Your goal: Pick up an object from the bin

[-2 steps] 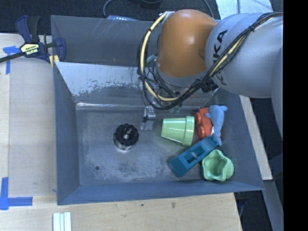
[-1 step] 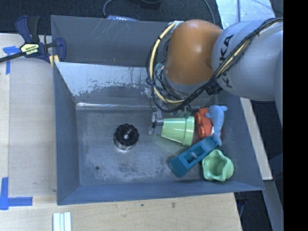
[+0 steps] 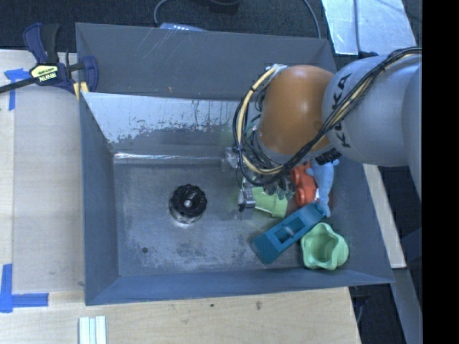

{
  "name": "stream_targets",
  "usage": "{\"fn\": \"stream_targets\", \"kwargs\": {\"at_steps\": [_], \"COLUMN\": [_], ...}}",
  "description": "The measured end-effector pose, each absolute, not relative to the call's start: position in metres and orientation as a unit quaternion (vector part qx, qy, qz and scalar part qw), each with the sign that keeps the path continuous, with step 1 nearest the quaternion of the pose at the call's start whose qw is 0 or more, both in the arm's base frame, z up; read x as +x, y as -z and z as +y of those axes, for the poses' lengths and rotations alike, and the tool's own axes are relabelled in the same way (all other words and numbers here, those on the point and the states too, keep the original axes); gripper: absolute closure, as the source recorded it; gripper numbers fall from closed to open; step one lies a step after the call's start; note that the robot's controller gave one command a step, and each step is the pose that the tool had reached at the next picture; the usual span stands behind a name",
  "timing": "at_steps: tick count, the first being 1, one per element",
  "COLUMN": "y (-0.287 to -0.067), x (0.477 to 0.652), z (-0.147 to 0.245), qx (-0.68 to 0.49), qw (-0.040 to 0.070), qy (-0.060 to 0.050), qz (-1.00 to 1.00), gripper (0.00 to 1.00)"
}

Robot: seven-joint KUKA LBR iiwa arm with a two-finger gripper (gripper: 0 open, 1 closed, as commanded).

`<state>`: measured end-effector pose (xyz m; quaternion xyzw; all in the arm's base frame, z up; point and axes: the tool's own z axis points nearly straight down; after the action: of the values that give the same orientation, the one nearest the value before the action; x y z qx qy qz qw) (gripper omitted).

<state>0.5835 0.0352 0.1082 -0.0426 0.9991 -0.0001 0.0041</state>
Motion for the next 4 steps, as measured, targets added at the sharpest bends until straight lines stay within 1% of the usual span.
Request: {"fn": "stream_targets", "kwargs": {"at_steps": [1,2,3,4], "y": [-0.084,-0.124,-0.087,-0.087], "x": [0.582,0.581,0.62,0.62], "z": [0.017,-0.028,-0.059,-0.059], "qx": [-0.027,-0.045,0.049,0.049], "qw": [-0.001,0.004,0.006,0.006], "qy": [-0.001,-0.001,-0.001,-0.001], "qz": [1.0,0.999,0.999,0.999], "gripper": [0.0,0.0,1.0,1.0]}}
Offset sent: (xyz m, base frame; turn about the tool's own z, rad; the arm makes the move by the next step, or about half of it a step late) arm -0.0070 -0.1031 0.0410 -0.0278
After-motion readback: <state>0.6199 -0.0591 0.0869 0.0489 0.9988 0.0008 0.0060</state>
